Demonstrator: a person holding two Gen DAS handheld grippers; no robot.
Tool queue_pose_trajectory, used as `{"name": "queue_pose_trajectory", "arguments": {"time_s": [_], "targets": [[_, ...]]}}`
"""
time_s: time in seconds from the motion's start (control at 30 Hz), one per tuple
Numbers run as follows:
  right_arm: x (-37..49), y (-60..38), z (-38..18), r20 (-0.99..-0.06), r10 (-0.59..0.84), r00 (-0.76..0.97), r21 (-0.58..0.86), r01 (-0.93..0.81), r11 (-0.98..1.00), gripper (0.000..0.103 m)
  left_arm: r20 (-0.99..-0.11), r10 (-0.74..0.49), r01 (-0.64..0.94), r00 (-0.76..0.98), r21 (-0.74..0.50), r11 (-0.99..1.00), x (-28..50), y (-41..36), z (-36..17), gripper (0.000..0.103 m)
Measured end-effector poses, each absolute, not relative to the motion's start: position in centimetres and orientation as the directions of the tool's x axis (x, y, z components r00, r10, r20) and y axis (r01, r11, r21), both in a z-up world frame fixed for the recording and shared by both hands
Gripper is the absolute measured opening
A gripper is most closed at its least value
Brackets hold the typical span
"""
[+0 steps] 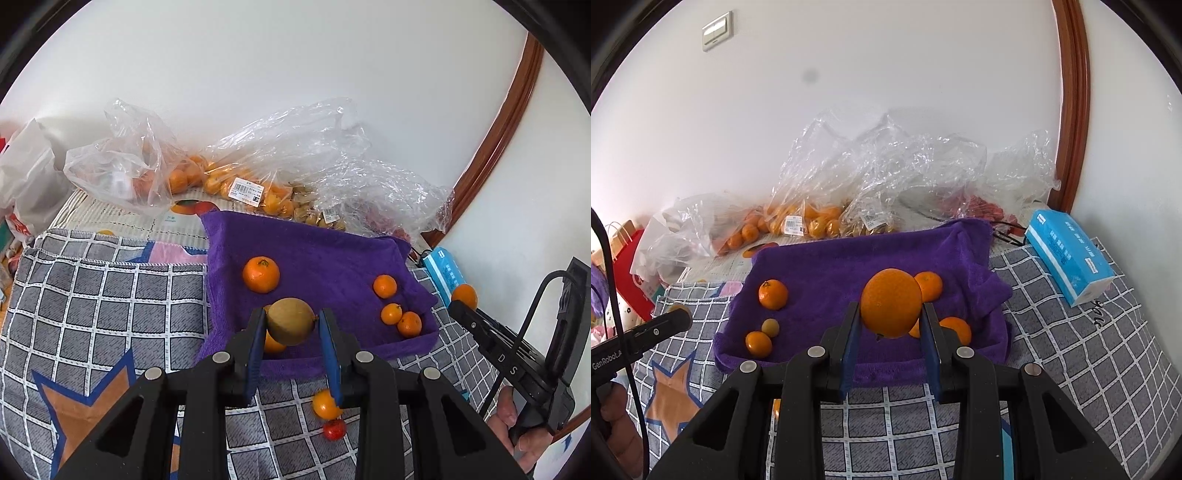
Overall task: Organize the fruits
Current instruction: 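Carry both held fruits over the purple towel and lower them onto it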
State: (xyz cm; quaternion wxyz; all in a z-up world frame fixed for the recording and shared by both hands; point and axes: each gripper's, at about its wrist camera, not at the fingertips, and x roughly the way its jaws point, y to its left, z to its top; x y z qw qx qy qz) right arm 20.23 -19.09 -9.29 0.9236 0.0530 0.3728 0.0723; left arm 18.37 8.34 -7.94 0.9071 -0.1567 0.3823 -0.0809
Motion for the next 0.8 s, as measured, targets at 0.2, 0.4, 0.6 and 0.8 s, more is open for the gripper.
{"name": "queue_pose_trajectory", "arguments": {"time_s": [0.2, 0.4, 0.6, 0.8], "targets": [[21.1, -18.7, -10.1, -0.691, 0.167, 0.704, 0.141, -0.096, 0.985, 0.031, -0.670, -0.266, 0.031, 0.693, -0.341, 0.940, 19.4, 8.4, -8.4, 0.027], [22.1, -18.5, -11.0, -0.702, 0.160, 0.694, 0.134, -0.092, 0.987, 0.031, -0.673, -0.263, 0.033, 0.691, -0.334, 0.942, 20.3, 8.4, -8.8, 0.027], [23.0, -18.1, -12.3, -0.701, 0.150, 0.697, 0.124, -0.089, 0.988, 0.031, -0.685, -0.263, 0.027, 0.679, -0.334, 0.942, 21.6, 8.5, -9.8, 0.027], [23.9, -17.5, -13.8, -0.720, 0.150, 0.678, 0.121, -0.089, 0.989, 0.031, -0.699, -0.260, 0.020, 0.666, -0.332, 0.943, 22.5, 8.7, -10.8, 0.027]]}}
